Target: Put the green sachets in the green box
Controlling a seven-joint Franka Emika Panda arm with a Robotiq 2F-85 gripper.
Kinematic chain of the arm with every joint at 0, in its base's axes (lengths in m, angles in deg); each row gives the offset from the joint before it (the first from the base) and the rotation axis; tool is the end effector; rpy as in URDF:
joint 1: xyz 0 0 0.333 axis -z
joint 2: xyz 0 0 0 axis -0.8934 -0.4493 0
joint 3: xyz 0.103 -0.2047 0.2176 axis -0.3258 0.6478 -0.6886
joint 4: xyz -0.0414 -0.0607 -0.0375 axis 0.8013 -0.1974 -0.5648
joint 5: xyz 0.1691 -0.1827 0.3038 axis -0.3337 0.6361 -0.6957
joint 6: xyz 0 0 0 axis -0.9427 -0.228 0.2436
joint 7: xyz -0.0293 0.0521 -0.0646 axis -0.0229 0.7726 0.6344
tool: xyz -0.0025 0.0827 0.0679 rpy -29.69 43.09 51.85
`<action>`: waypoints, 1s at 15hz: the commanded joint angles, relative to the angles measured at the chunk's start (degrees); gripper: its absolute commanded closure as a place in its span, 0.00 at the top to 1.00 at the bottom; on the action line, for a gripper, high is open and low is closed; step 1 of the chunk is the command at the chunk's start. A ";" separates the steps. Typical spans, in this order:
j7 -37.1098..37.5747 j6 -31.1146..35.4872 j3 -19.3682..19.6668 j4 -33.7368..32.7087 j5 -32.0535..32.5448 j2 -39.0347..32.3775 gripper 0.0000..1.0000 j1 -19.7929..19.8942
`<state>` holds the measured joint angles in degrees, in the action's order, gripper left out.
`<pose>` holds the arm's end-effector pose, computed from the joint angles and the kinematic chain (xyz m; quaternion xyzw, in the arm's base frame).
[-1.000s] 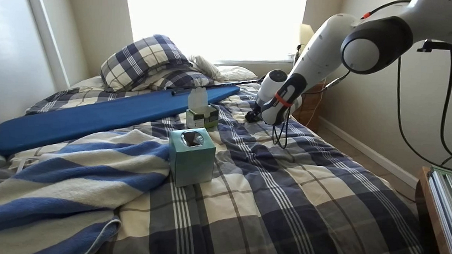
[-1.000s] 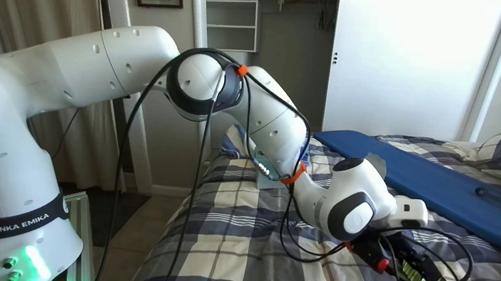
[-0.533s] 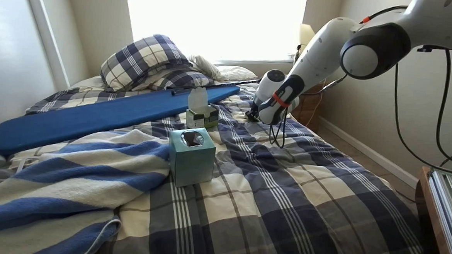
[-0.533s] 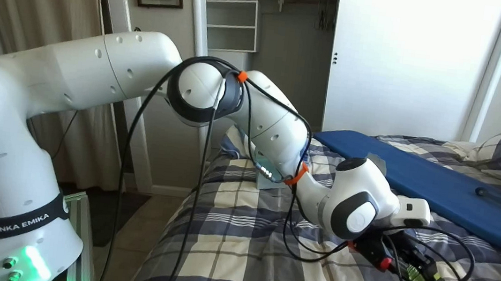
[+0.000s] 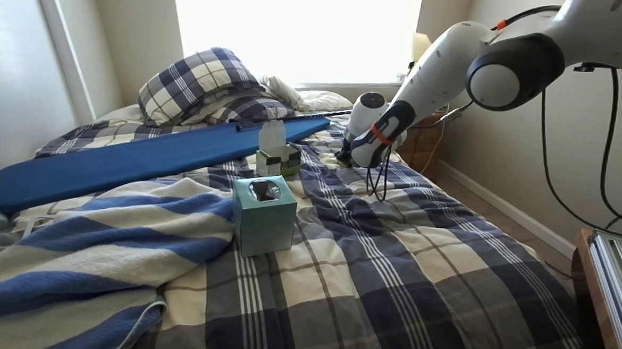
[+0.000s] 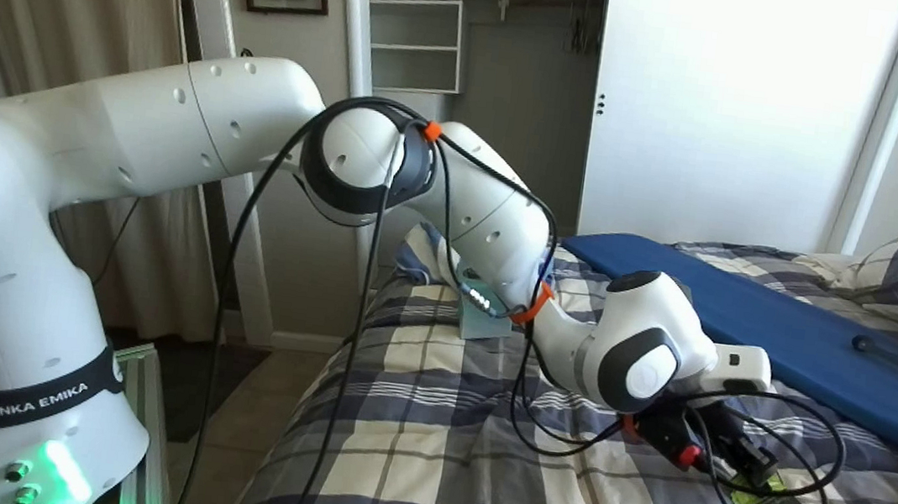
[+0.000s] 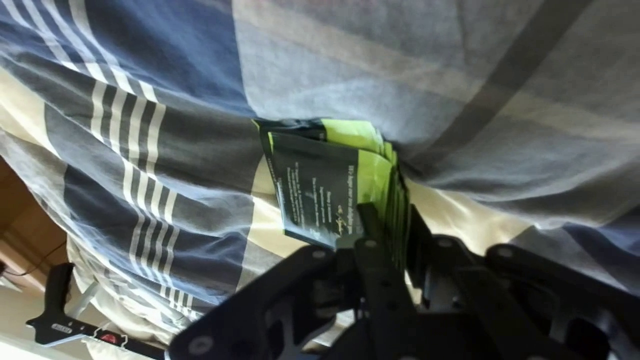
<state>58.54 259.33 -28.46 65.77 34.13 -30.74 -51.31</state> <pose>0.6963 -0.3308 0.0573 0.9292 -0.1739 0.2552 0.2030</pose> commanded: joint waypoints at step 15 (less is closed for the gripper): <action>-1.47 -27.36 -19.26 12.73 -9.34 31.06 0.04 0.01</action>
<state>60.06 237.30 -42.78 72.64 29.48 -7.13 -53.78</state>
